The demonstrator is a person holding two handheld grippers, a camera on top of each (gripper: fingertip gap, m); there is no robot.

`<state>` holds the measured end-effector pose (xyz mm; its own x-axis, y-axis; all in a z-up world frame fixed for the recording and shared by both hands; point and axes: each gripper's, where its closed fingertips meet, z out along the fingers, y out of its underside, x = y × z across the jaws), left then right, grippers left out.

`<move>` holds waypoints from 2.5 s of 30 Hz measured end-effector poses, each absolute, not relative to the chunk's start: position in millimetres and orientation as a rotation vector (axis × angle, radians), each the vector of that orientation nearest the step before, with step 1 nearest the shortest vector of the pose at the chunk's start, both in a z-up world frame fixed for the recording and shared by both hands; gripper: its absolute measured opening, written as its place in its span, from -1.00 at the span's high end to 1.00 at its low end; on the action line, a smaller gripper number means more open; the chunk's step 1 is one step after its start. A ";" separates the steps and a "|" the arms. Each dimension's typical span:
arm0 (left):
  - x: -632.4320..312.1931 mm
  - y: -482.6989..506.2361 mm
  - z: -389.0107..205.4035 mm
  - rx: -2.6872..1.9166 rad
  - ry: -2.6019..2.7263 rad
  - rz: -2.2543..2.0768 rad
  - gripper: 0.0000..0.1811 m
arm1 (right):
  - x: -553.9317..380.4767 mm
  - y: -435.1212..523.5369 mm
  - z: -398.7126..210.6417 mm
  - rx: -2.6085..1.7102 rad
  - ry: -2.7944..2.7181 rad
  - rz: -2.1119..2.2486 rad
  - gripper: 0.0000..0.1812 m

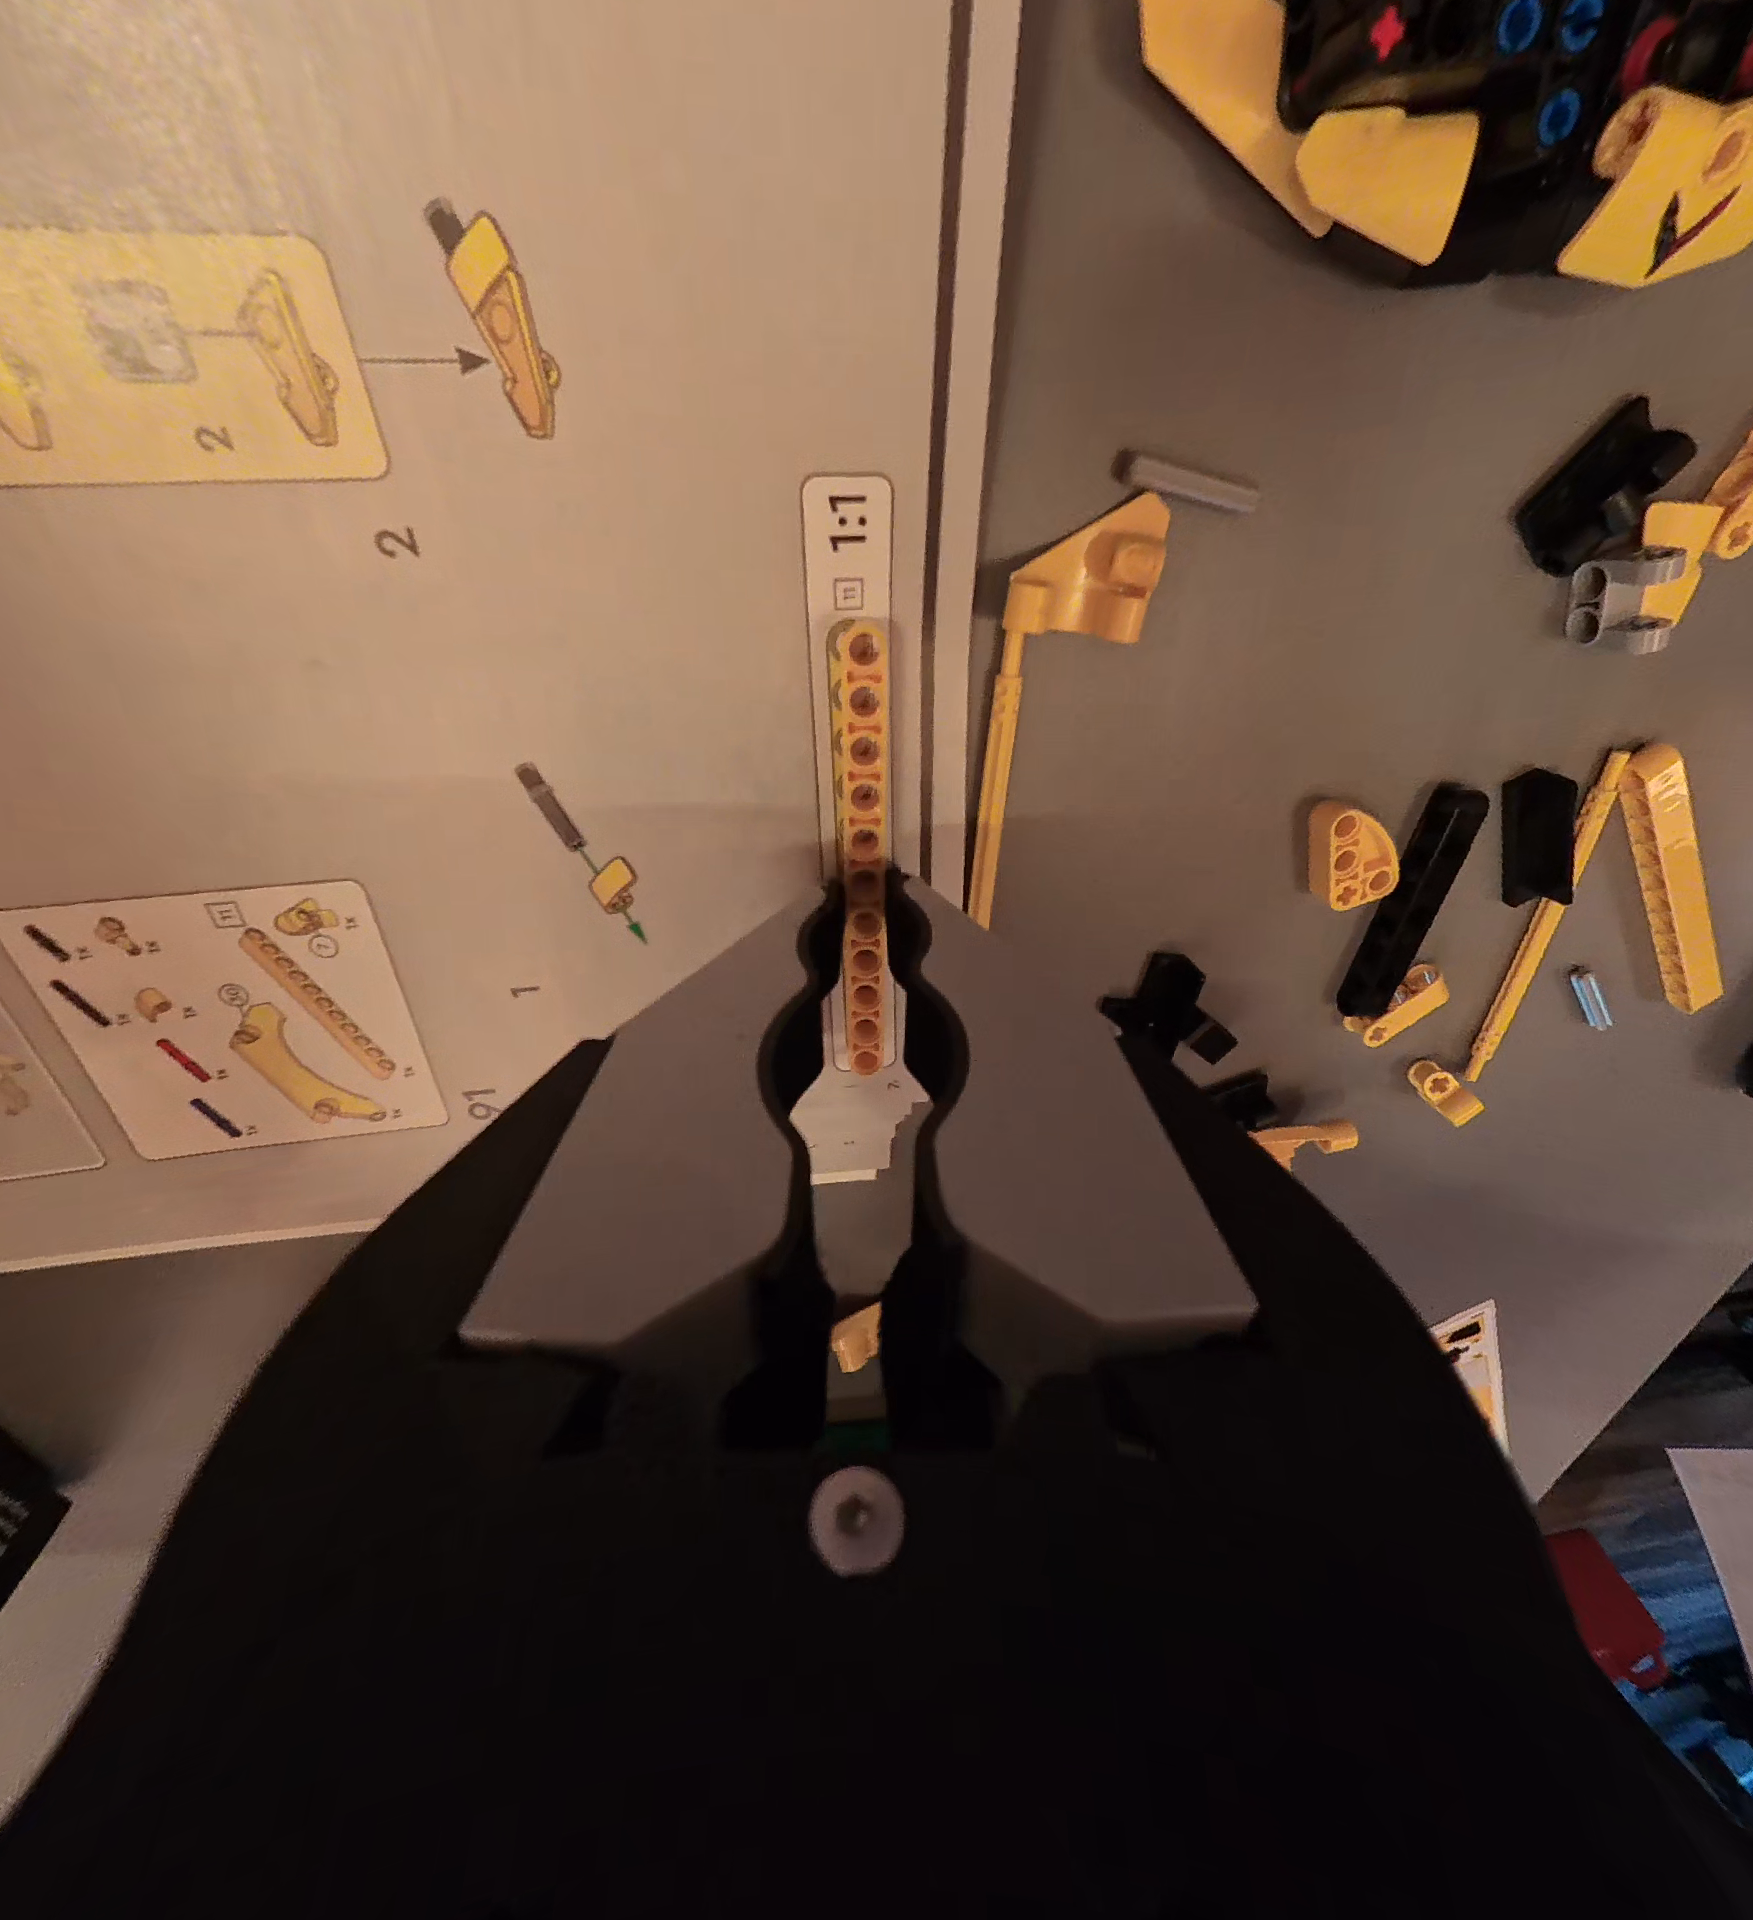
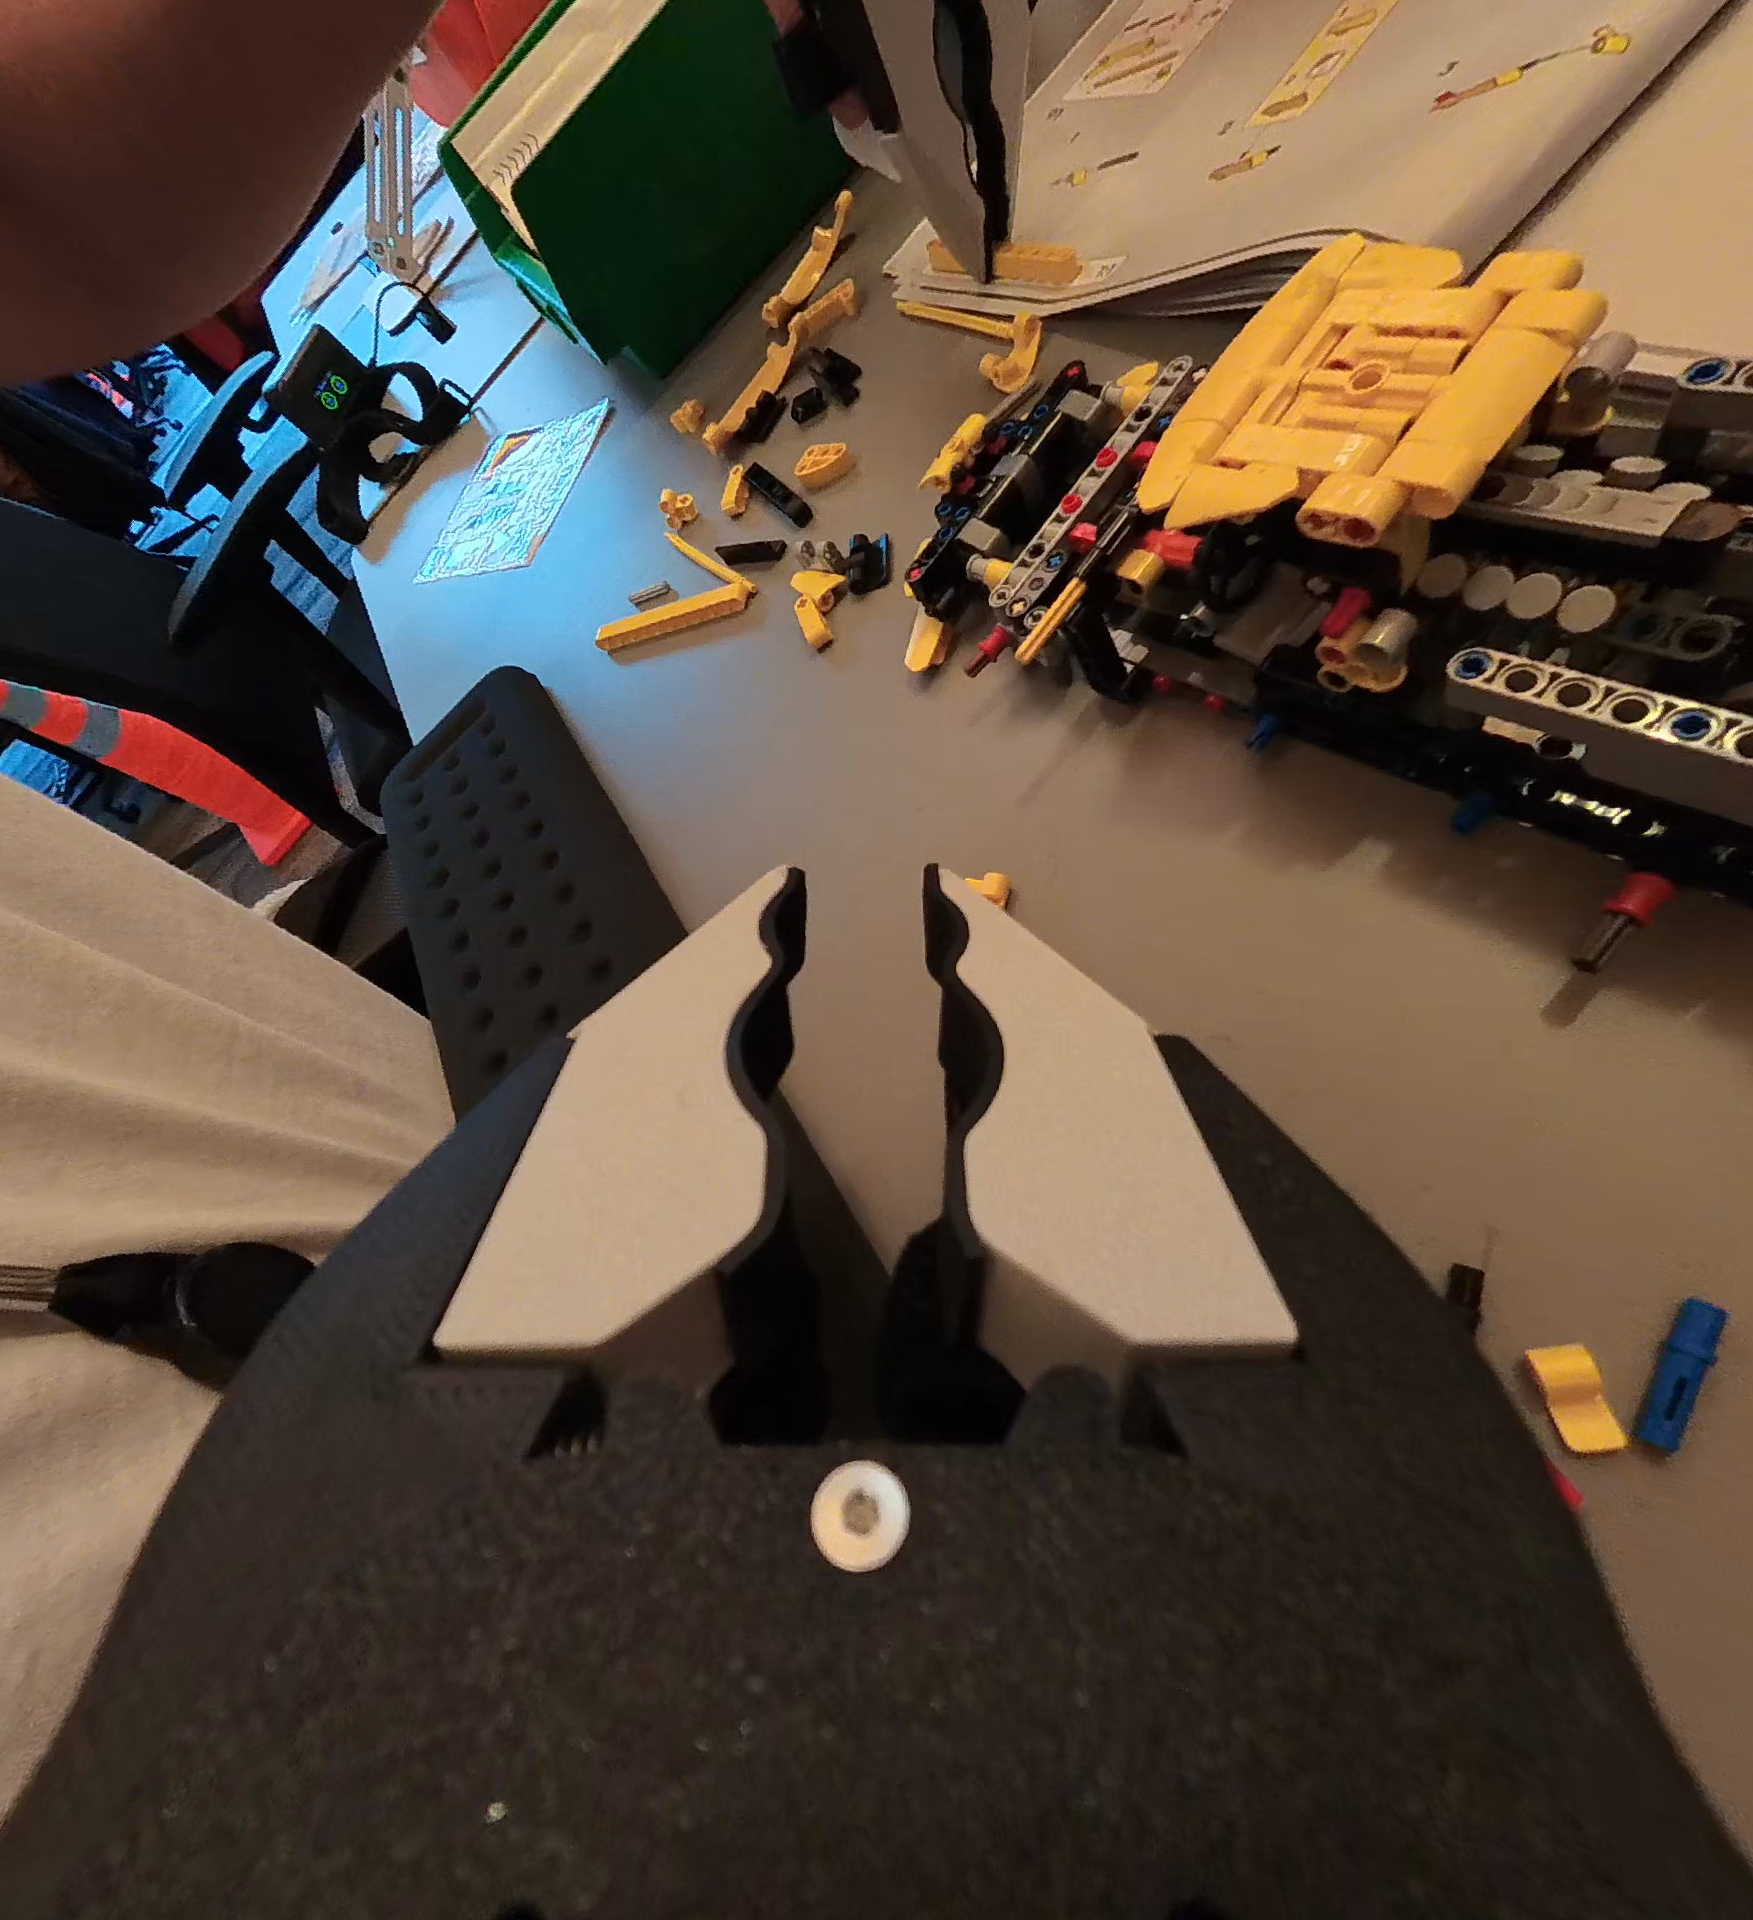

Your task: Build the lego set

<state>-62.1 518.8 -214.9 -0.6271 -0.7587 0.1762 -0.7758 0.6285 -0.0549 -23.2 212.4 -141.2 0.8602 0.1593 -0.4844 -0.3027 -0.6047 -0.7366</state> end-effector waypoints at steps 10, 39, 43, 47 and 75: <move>-62.6 519.1 -214.8 1.309 -2.697 0.171 0.92 | -22.6 207.8 -142.3 -2.129 0.103 0.645 0.76; -74.2 251.3 -211.7 1.958 -2.404 0.630 0.92 | 51.1 172.1 -145.9 -2.171 0.086 0.441 0.77; -71.2 249.1 -212.6 2.001 -2.423 0.657 0.92 | 45.9 178.3 -150.4 -2.182 0.075 0.463 0.77; -71.6 241.4 -203.1 2.003 -2.373 0.849 0.64 | 43.9 182.9 -153.7 -2.202 0.065 0.473 0.77; -193.6 495.4 -202.3 3.256 -1.694 0.582 0.76 | 18.6 222.3 -158.0 -2.264 -0.031 0.512 0.77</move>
<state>-193.6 495.4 -202.3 0.5725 -0.8199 0.0048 -0.6497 -0.4573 -0.6073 18.6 222.3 -158.0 0.9179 0.1832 -0.3519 -0.1394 -0.6816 -0.7184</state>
